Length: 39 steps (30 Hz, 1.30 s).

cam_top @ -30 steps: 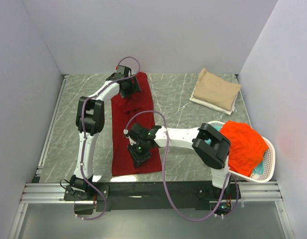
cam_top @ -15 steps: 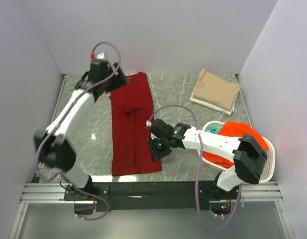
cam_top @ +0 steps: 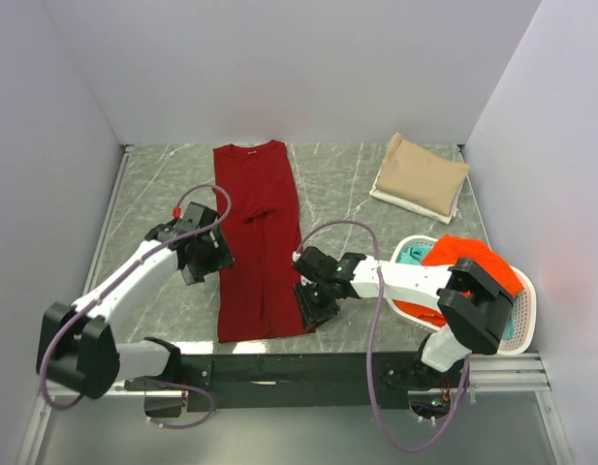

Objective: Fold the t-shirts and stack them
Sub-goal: Fold the tshirt

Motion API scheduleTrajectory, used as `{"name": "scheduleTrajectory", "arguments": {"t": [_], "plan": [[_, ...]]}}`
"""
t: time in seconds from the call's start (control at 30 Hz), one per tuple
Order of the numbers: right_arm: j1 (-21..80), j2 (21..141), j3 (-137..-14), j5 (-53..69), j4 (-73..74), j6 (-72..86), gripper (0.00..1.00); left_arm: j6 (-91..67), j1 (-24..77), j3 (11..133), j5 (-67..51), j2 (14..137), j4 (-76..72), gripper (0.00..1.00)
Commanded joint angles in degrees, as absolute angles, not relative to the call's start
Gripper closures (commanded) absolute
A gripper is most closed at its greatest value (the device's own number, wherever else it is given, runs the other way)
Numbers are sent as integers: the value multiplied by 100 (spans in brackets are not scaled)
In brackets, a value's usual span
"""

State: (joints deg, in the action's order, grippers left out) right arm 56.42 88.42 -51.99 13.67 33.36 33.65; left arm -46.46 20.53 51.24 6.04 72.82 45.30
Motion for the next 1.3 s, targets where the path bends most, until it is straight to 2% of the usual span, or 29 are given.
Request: {"name": "scheduleTrajectory", "arguments": {"t": [0.0,0.57,0.7,0.93,1.27], "plan": [[5651,8973,-5107,1433,3032,3436,58,-5088,2162,4966,888,6672,4922,19],[5651,9263,-4904,1169,3050,3568,59,-5985,3067,3850,624,6029,5265,28],[5643,9299,-4852,1072,3059,3612,62,-6073,3251,3657,501,5994,5247,33],[5651,9325,-4834,1081,3006,3612,78,-6126,3427,3252,150,6152,4957,45],[5651,9193,-4693,1072,2953,3718,81,-6310,3665,3094,114,6310,4922,55]]}}
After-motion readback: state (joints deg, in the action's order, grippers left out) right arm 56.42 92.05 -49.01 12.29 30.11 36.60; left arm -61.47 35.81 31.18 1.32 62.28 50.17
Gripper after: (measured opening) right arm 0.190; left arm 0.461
